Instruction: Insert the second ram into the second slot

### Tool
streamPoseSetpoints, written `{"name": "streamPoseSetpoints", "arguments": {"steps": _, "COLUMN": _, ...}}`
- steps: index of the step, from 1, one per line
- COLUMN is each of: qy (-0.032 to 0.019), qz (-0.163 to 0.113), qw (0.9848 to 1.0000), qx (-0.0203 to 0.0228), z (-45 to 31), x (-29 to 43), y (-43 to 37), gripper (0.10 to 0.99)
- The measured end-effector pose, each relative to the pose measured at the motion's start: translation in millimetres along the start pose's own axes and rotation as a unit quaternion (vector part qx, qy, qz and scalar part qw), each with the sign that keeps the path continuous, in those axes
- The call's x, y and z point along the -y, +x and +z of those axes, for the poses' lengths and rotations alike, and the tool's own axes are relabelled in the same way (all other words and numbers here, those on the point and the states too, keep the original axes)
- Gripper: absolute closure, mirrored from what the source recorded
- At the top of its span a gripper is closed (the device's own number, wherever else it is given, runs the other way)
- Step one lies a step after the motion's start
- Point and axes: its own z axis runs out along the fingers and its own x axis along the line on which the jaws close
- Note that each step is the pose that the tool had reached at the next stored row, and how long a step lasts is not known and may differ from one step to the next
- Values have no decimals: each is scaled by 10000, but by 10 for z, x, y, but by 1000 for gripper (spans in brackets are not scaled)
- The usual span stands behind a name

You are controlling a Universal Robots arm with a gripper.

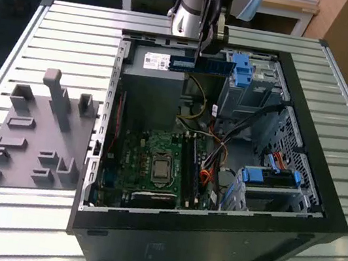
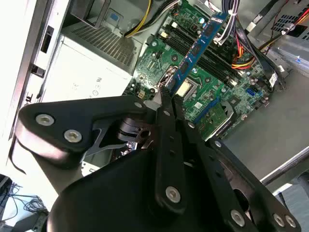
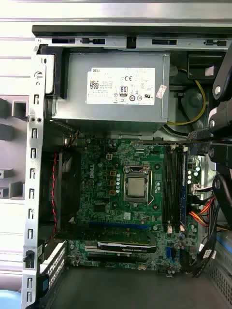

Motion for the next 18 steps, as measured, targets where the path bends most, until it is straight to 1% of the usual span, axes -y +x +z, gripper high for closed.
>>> {"name": "streamPoseSetpoints", "arguments": {"steps": 9, "qy": 0, "qz": 1, "qw": 10000, "qx": -1, "z": 0, "x": 0, "y": 1, "gripper": 949}}
{"name": "streamPoseSetpoints", "arguments": {"steps": 12, "qy": 0, "qz": 0, "qw": 10000, "qx": -3, "z": -1, "x": -1, "y": 12, "gripper": 949}}
{"name": "streamPoseSetpoints", "arguments": {"steps": 15, "qy": 0, "qz": 0, "qw": 10000, "qx": -6, "z": -1, "x": -1, "y": 38, "gripper": 949}}
{"name": "streamPoseSetpoints", "arguments": {"steps": 18, "qy": 0, "qz": 0, "qw": 10000, "qx": -6, "z": -1, "x": -2, "y": 88, "gripper": 949}}
